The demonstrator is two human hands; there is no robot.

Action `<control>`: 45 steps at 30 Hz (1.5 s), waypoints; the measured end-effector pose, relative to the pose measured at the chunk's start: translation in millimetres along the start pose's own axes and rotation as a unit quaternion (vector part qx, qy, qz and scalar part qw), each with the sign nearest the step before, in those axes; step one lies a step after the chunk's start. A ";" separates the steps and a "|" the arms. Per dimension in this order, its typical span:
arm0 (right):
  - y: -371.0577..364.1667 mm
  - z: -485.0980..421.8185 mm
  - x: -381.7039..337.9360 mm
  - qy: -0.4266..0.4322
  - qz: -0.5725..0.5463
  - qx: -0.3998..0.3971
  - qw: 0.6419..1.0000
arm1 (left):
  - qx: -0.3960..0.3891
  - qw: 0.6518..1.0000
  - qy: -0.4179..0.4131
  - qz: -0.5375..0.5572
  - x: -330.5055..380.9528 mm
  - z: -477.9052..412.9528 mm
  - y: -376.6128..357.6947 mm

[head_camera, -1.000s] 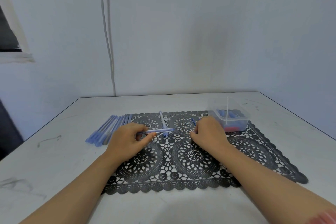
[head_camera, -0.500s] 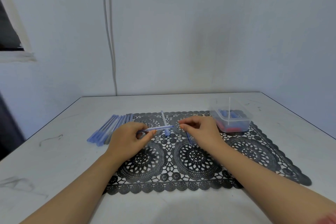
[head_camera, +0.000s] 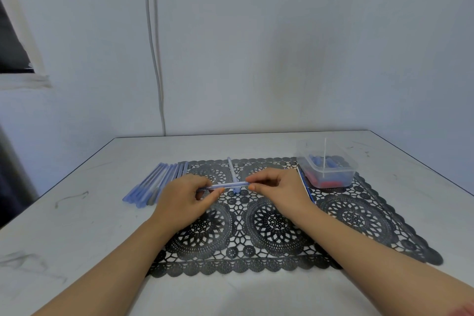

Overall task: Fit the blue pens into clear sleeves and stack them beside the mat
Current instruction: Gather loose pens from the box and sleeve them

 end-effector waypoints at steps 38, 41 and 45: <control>-7.3 -2.3 7.0 0.053 0.158 -0.035 0.985 | 0.015 1.000 -0.020 -0.018 4.4 0.6 1.3; -5.1 -0.8 0.7 0.073 0.157 -0.025 0.985 | 0.018 0.999 -0.016 -0.022 4.7 0.6 2.5; -4.2 0.5 -4.6 0.100 0.163 -0.019 0.981 | 0.021 0.999 -0.020 -0.025 4.6 0.5 2.6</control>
Point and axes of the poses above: each hand's wrist, its own z-axis away from the middle knuckle, its own y-axis out of the back of the hand, x = y × z, the point moved 7 cm from there along -z, towards the middle knuckle, and after that the axes turned 3 degrees about z, right-handed, at the moved point
